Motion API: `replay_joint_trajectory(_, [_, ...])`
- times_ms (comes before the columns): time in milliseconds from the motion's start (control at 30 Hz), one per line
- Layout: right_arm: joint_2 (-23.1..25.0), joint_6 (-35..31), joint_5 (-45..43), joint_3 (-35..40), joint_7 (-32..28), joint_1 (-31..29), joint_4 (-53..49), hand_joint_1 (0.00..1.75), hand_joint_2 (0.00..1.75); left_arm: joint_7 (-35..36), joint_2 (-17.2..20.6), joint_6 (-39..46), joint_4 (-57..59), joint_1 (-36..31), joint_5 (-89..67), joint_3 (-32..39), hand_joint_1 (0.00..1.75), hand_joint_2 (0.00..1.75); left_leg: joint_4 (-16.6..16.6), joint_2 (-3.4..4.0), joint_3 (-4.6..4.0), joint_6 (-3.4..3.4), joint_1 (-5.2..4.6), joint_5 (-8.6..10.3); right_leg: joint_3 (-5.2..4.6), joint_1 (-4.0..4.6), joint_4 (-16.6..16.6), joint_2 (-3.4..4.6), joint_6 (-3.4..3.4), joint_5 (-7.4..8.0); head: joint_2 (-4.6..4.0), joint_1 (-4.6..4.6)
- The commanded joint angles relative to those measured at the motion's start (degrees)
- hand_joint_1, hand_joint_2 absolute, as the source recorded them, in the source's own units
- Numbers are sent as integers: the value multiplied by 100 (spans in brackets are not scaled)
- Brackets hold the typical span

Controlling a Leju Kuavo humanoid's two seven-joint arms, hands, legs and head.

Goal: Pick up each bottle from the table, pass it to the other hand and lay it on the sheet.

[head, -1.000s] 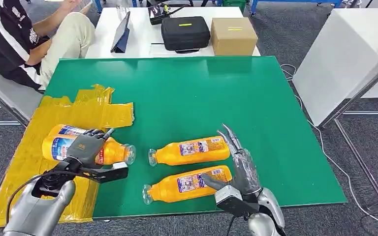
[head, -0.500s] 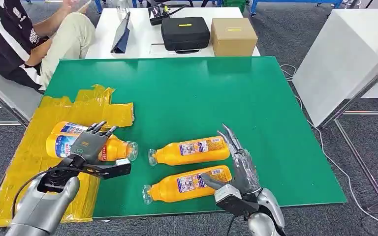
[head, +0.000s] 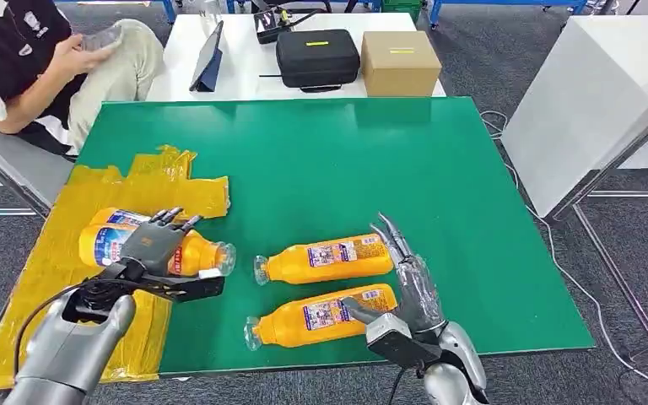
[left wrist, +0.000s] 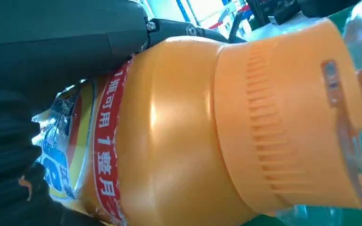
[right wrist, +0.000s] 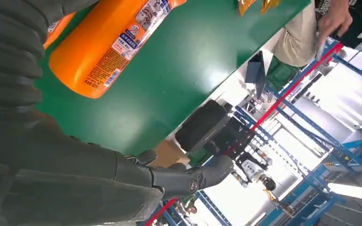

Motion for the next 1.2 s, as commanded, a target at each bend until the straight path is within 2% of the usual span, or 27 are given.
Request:
replay_joint_trajectory(33, [-23, 8, -8, 57, 29, -135, 328, 0, 175, -11, 115, -88, 216, -229, -23, -162, 0, 175, -1, 6, 3, -16, 6, -3, 3, 5, -5, 4, -5, -1, 0, 0])
replay_joint_trajectory(400, [-6, 8, -6, 102, 15, -75, 376, 0, 175, -17, 132, -67, 313, -275, 57, -234, 0, 175, -3, 6, 2, -20, 6, -1, 0, 4, -5, 4, -7, 0, -2, 0])
replay_joint_trajectory(600, [40, 63, -37, 55, 78, -28, 464, 0, 175, 88, 177, -160, 234, -667, -39, -380, 0, 175, 4, -5, -8, -14, 8, -1, -6, 7, -1, -7, -5, -2, 0, 0])
replay_joint_trajectory(1200, [-67, 16, -131, 140, 33, 0, 578, 0, 175, 116, 293, -283, 16, -659, 9, -465, 0, 175, 2, 2, -13, -17, 7, -3, -12, 5, -1, -1, -6, -2, -2, 0])
